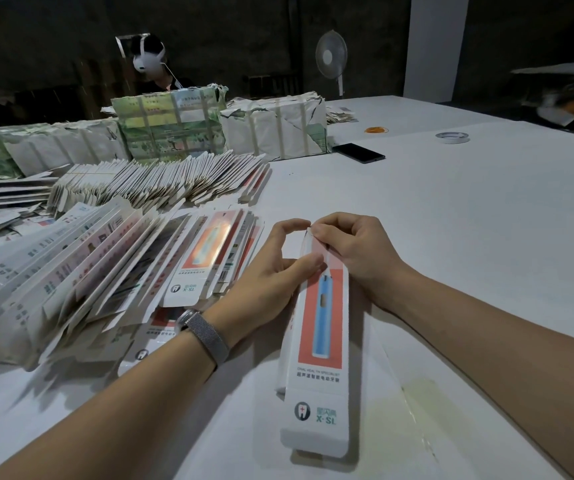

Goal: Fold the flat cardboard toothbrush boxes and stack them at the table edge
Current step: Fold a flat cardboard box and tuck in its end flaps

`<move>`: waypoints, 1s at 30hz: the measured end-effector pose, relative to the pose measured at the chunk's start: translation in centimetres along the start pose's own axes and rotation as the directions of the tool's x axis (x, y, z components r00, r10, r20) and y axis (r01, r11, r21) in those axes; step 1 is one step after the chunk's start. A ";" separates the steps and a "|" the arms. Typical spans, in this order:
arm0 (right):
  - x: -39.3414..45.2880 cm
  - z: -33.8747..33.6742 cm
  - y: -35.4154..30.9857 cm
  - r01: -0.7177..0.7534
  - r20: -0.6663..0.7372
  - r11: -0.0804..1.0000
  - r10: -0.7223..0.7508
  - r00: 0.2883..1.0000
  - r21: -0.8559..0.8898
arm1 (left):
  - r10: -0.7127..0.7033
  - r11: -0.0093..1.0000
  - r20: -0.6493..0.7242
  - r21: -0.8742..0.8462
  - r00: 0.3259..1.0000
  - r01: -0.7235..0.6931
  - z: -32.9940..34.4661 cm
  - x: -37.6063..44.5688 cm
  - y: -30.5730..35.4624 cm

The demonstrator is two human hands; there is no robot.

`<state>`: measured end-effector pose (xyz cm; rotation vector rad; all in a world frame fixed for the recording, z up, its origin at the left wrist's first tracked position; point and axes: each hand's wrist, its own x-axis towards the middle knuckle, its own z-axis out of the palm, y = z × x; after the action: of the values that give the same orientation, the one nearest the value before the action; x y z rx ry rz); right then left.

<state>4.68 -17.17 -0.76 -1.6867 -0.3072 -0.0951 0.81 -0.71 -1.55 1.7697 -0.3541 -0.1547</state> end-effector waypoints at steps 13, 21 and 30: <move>0.4 -0.1 0.1 -0.041 0.022 0.986 0.038 0.999 0.159 | 0.027 1.000 0.024 -0.017 0.999 -0.027 -0.2 0.2 -0.4; 0.3 -0.3 0.3 -0.049 0.029 0.984 0.045 0.999 0.170 | 0.061 0.998 0.003 0.021 0.998 -0.061 -0.1 0.2 -0.5; 0.3 -0.3 0.2 -0.045 0.060 0.971 0.032 0.998 0.235 | 0.052 0.998 -0.040 0.034 0.998 -0.051 -0.1 0.1 -0.3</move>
<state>5.05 -17.43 -0.89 -1.4594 -0.3152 0.0175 1.03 -0.60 -1.77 1.7920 -0.3742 -0.0760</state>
